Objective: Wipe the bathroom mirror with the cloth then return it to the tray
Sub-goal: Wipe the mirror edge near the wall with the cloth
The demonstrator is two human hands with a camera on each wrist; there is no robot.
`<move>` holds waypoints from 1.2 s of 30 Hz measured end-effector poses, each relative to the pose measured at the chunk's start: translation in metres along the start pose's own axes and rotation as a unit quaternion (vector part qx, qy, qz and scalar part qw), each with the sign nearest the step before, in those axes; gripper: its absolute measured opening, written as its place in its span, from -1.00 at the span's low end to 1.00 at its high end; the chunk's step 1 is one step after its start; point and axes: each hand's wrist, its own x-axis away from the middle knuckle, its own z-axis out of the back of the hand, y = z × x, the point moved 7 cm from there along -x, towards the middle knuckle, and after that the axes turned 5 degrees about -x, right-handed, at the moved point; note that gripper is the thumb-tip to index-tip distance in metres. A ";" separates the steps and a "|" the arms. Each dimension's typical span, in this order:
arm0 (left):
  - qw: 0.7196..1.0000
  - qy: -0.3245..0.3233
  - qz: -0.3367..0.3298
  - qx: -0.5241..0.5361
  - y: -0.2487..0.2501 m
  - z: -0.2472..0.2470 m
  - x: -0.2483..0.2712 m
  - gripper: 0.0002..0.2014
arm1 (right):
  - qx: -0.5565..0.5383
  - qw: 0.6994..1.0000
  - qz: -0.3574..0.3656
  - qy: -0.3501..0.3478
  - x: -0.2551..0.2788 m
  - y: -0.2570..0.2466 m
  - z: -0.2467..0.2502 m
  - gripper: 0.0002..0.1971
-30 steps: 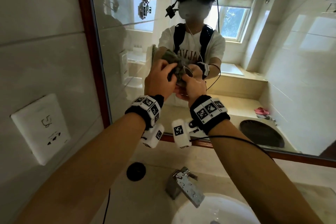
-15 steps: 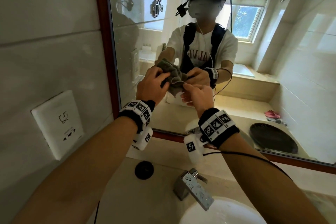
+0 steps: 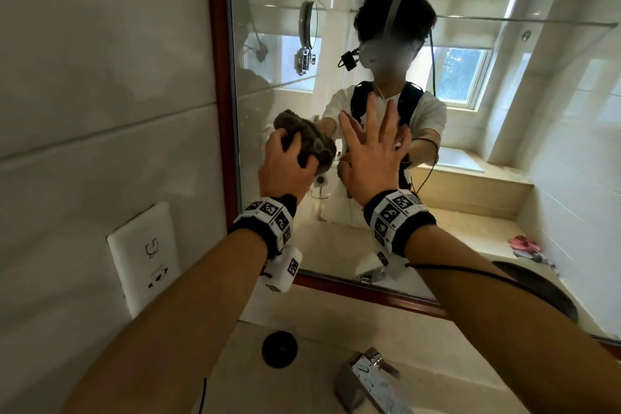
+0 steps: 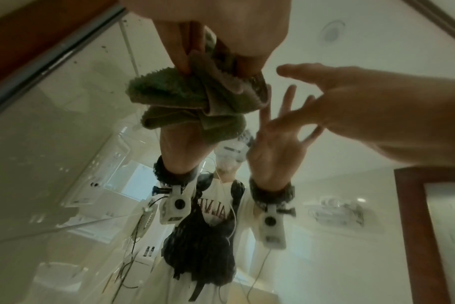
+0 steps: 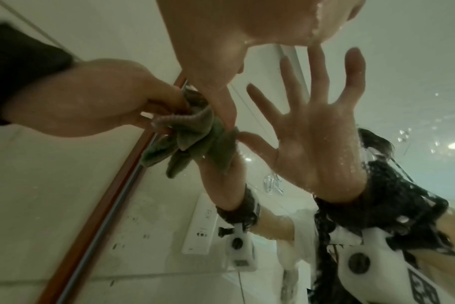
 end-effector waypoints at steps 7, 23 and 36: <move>1.000 0.002 -0.005 -0.017 0.000 -0.001 -0.004 -0.56 | 0.010 0.999 0.034 -0.005 -0.008 -0.014 -0.009 -0.15; 0.995 0.095 -0.031 -0.008 -0.016 0.065 -0.069 -0.58 | 0.019 0.998 0.056 0.012 -0.038 -0.031 -0.011 -0.19; 0.992 0.115 -0.056 -0.004 -0.050 0.024 -0.011 -0.66 | 0.008 0.999 0.026 0.019 -0.010 -0.041 -0.042 -0.21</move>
